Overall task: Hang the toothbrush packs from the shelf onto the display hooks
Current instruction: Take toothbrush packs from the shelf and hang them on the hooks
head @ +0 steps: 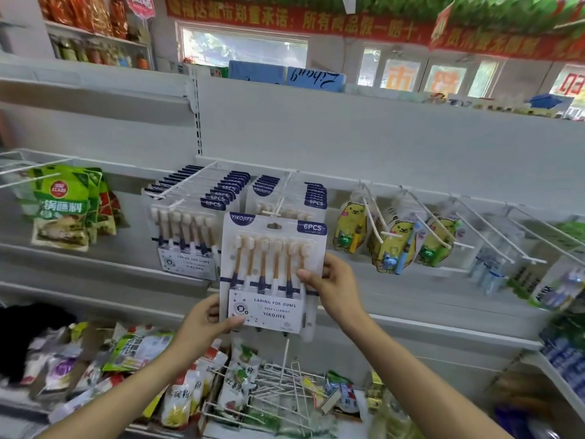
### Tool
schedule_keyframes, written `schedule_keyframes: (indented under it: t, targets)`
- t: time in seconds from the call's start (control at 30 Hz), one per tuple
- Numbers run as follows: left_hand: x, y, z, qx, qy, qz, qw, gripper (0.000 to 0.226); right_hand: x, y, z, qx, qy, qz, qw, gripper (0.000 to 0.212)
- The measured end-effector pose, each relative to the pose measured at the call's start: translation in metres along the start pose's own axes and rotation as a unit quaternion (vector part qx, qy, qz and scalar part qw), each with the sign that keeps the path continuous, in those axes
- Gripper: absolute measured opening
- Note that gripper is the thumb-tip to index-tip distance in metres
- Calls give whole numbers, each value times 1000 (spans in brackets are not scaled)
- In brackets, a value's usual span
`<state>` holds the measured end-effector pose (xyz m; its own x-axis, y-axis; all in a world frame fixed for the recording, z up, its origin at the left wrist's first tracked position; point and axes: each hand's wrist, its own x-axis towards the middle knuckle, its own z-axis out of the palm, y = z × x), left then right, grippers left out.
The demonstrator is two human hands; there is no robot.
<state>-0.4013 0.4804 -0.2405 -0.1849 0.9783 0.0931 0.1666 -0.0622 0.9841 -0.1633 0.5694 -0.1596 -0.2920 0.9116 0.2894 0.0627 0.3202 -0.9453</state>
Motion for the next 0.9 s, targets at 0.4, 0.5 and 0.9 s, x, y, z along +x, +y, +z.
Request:
schedule_keyframes:
  t: [0.4,0.5,0.9]
  targets:
    - [23,-3,-3,-9,6,-12,1000,38,20,-3,4,-32,29,-1,999,22]
    - [32,-7,2,-24,29,-21,999,34,27,-1,4,-33,39,6,999,22]
    - [87,-49,13,-66,93,-56,992,109,67,12,3,-78,62,27,995,17]
